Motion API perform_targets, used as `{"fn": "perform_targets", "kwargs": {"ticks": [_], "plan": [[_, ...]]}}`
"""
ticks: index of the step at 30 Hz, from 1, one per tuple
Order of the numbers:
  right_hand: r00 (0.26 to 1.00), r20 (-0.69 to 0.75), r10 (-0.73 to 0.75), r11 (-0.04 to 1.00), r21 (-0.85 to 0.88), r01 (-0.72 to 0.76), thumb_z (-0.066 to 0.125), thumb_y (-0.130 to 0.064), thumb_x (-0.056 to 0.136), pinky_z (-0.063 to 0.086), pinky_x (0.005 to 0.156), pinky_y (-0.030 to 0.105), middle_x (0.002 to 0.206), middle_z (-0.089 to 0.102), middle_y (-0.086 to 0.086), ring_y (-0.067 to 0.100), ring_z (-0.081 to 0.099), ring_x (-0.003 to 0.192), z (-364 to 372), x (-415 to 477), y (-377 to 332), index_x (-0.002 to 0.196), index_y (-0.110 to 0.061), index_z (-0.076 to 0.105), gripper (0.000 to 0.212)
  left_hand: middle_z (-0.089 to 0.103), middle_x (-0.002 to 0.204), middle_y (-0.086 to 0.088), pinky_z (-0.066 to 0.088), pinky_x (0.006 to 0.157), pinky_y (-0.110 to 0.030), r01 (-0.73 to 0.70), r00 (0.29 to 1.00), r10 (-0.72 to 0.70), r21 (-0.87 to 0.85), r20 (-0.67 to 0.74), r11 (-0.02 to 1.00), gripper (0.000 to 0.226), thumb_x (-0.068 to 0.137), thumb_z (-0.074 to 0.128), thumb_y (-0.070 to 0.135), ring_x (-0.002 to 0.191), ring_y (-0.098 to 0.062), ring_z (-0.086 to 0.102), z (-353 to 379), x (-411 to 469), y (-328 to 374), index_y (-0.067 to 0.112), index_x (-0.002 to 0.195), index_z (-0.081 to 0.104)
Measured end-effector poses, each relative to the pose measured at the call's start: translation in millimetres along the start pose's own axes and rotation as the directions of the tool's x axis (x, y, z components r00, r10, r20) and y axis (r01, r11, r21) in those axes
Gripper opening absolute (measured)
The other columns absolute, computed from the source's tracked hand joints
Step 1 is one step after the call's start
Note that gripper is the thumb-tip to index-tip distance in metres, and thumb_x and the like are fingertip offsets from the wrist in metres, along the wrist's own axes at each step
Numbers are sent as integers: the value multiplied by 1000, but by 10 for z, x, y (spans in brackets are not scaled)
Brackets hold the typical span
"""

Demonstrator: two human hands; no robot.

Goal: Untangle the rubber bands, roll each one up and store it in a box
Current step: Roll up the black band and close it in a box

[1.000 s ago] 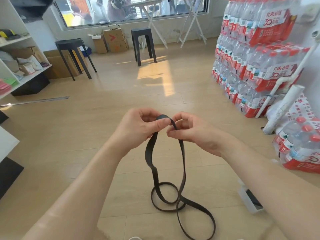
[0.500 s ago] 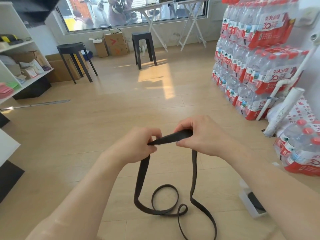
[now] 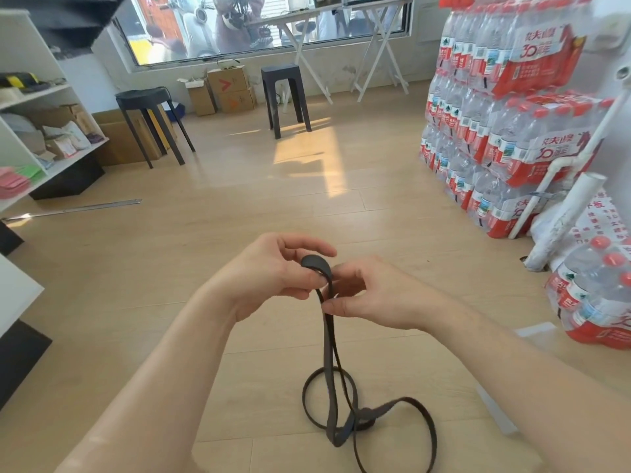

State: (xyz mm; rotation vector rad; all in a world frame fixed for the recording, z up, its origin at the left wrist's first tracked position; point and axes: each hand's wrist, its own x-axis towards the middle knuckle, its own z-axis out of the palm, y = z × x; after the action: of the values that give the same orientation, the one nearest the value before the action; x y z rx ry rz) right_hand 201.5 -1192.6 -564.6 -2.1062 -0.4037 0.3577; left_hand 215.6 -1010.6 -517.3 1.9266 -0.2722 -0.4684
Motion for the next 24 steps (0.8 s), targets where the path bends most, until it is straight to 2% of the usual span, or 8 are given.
{"fn": "perform_targets", "kwargs": {"ticks": [3,5,8,11,15,19,22,24], "plan": [[1000,-10,3,998,68,-3,70,-22,87,52,89,32,90,72,-10,4,65,87,7,11,23,87,-36,68,14,66,84,-2,53,68,-23,-31,998,36,-87,55,996,37,76,70,-9,70,-14,64,-36,-28,4,16,103,72],[1000,-6,-2,989,146,3,66,-15,89,50,81,29,88,71,-6,7,62,80,-14,-1,3,94,-27,70,14,67,87,-4,53,69,-24,-71,996,76,-80,50,994,36,75,73,-6,70,-17,65,-31,-44,15,15,103,72],[998,55,-26,965,260,11,63,-10,90,46,77,28,98,74,2,16,64,92,-58,-29,-44,111,-33,65,31,67,80,-5,48,55,-20,-130,985,140,104,-101,986,24,68,82,19,59,-12,61,16,-33,35,19,91,73],[992,114,-45,960,279,12,63,-16,92,46,80,26,107,74,-2,13,64,109,-80,-69,-85,123,-38,57,38,64,64,-1,42,49,-17,-139,954,214,324,-209,936,31,63,80,44,50,-5,53,73,-3,10,18,76,70],[995,-90,-47,942,329,74,57,-16,96,48,71,17,97,76,-4,6,68,96,-2,-52,-108,106,-28,68,18,68,62,-3,47,51,-20,-143,917,248,321,-314,936,29,67,79,44,53,-11,61,121,26,-4,17,74,70],[967,-239,-91,950,271,156,53,-9,98,48,66,15,82,73,0,4,68,77,84,-14,-90,93,-25,68,23,72,71,-3,52,54,-19,-158,935,192,135,-298,978,26,68,77,37,60,-7,64,118,19,43,16,84,73],[956,-270,-111,962,211,171,57,-10,94,55,77,30,83,74,1,16,70,83,118,-5,-55,94,-22,72,19,74,72,0,53,57,-17,-160,945,181,98,-273,982,10,74,77,22,59,-7,66,81,4,66,19,83,74],[971,-234,-53,960,256,114,61,-15,94,53,72,24,90,75,3,19,70,88,102,-19,-53,98,-18,73,13,73,68,2,53,58,-16,-149,939,192,167,-284,975,7,79,75,14,57,-7,67,73,9,61,21,79,73]]}}
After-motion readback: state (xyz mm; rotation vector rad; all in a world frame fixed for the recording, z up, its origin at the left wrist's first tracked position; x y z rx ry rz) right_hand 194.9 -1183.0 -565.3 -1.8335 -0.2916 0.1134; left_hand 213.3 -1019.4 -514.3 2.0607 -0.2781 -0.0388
